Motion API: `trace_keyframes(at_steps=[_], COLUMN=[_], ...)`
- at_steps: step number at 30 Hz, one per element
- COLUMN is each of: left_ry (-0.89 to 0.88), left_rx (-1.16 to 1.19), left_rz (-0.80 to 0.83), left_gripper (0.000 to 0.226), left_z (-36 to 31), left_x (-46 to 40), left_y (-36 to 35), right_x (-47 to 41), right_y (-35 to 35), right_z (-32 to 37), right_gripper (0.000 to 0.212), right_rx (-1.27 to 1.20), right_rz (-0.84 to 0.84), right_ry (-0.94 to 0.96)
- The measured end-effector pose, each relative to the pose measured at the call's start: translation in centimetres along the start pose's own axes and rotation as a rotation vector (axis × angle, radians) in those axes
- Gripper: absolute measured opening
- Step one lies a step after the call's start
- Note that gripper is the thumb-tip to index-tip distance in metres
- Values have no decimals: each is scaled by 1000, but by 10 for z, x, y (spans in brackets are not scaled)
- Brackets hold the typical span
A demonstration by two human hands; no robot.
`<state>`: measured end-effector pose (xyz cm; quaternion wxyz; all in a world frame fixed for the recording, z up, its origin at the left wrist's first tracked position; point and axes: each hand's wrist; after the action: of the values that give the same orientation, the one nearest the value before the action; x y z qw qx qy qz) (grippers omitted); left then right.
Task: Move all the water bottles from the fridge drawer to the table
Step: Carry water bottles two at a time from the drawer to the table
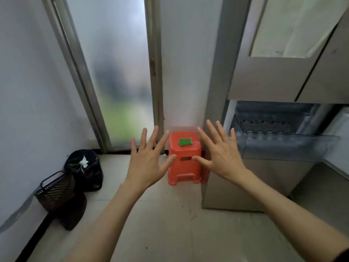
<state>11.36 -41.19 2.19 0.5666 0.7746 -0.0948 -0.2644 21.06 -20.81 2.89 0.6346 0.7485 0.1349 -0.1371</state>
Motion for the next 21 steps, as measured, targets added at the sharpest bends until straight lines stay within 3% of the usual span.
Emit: trace_keyframes(at_steps=[8,21], left_ry=[-154,-237], left_rx=[44,95], left_rz=[83,234], left_gripper=[74,65], left_z=[-175,-319], left_x=[-22,-126], left_y=[-67,-174], right_x=[91,96], right_y=[1,-71], right_z=[-154,-322], right_gripper=[88,77], right_rx=[35,-80], right_rz=[98,229], right_ry=[-202,-329])
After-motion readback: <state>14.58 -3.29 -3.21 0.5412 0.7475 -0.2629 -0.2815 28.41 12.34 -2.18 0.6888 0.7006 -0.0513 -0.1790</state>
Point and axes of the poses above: each hand's wrist, its own x-axis away from the middle knuckle, its own y-axis out of the back of the hand, z = x × y, and after that the axes turned 13 degrees about y, right-handed
